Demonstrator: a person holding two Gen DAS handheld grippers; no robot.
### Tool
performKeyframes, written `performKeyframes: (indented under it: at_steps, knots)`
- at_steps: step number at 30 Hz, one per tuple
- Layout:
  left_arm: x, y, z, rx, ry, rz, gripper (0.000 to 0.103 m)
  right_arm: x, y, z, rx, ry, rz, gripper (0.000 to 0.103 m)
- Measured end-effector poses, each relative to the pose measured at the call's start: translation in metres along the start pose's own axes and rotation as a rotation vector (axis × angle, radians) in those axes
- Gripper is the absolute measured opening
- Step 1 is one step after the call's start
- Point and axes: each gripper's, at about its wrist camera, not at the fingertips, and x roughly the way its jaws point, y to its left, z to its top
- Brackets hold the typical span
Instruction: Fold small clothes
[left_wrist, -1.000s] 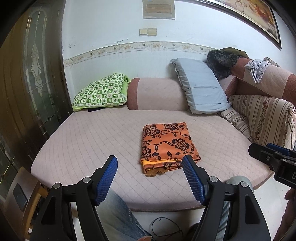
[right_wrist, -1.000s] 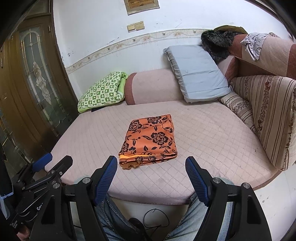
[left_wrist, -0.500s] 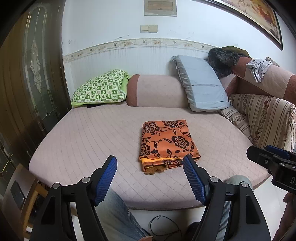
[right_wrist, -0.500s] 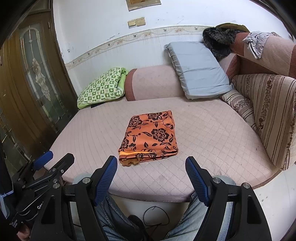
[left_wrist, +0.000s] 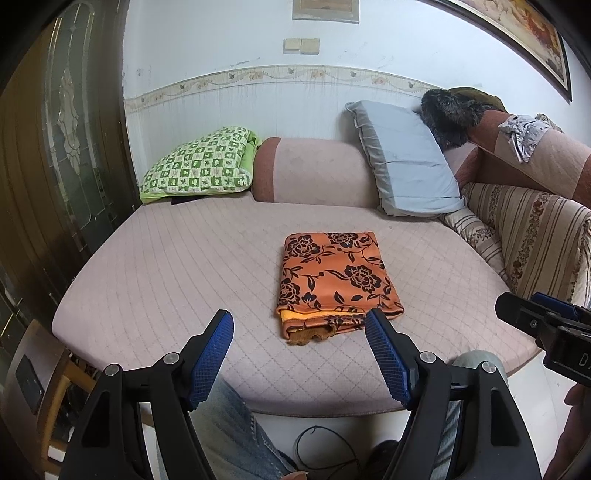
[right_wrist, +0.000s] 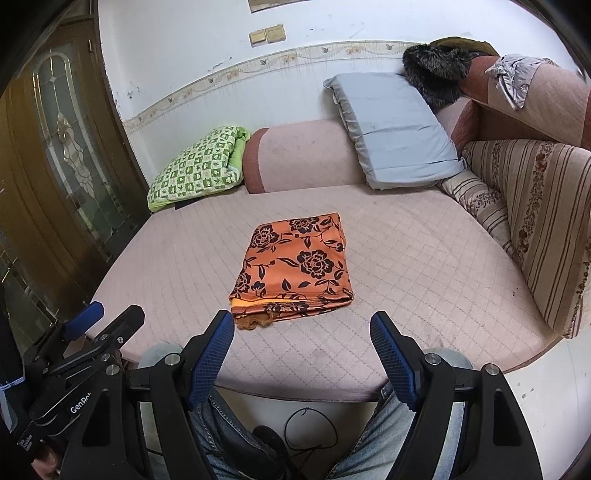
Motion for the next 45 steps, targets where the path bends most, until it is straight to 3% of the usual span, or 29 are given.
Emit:
performKeyframes:
  at_steps: [14, 25, 35, 45]
  knots:
    - [0.045, -0.007, 0.022, -0.02, 0.079, 0.002, 0.074, 0.044, -0.013, 0.014, 0.021, 0.072, -0.022, 0.078]
    - [0.113, -0.011, 0.049, -0.039, 0.159, 0.01, 0.074, 0.093, -0.02, 0.035, 0.024, 0.13, -0.031, 0.078]
    - [0.163, -0.014, 0.062, -0.052, 0.191, 0.033, 0.074, 0.132, -0.025, 0.048, 0.027, 0.173, -0.029, 0.078]
    - [0.187, -0.017, 0.065, -0.058, 0.209, 0.05, 0.074, 0.152, -0.025, 0.059, 0.017, 0.183, -0.025, 0.078]
